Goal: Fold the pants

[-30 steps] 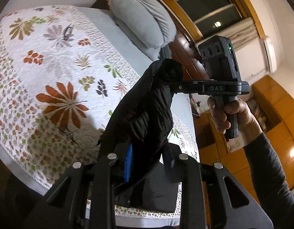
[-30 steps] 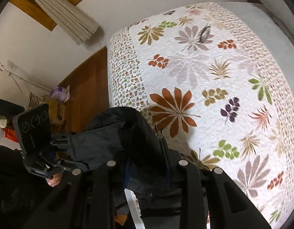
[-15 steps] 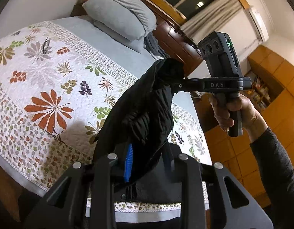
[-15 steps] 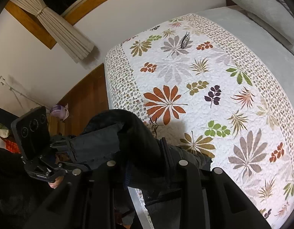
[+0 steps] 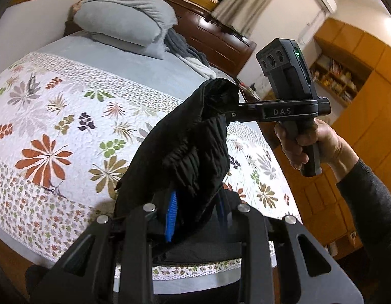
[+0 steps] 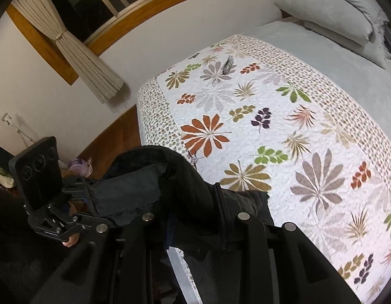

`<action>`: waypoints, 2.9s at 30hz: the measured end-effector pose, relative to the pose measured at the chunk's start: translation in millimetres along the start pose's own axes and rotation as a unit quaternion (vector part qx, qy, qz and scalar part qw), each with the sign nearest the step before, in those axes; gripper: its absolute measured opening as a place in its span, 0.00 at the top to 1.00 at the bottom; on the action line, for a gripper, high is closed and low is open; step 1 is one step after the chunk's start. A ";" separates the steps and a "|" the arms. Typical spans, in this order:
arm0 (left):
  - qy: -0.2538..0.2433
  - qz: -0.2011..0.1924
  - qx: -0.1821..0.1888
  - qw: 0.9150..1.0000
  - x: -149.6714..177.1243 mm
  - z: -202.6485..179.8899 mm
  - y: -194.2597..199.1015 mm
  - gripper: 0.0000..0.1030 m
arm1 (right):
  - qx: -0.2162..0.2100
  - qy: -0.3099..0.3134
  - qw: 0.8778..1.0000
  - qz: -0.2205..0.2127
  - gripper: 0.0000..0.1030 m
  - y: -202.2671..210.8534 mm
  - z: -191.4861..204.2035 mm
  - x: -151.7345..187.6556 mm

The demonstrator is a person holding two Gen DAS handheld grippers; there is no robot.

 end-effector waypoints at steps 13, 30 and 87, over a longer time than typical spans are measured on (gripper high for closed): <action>-0.065 0.028 -0.048 0.996 9.2 -44.3 -43.6 0.76 | -0.004 -0.016 0.999 -0.035 0.73 5.1 -39.7 65.3; -0.141 -0.005 -0.175 0.975 35.7 -90.9 -87.0 0.76 | -0.036 0.012 0.996 -0.077 0.73 -8.3 -69.7 92.2; -0.245 0.176 -0.085 0.950 149.0 -148.2 -250.6 0.42 | 0.088 -0.211 0.957 -0.180 0.22 -21.1 -125.7 340.7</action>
Point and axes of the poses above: each gripper's, at about its wrist camera, not at the fingertips, and y roughly against the way its jaws point, z to its left, x to its underside, the point moved 3 cm from there along -y, roughly the way its jaws point, and after that the axes turned 12 degrees about z, right-handed, at the moved point
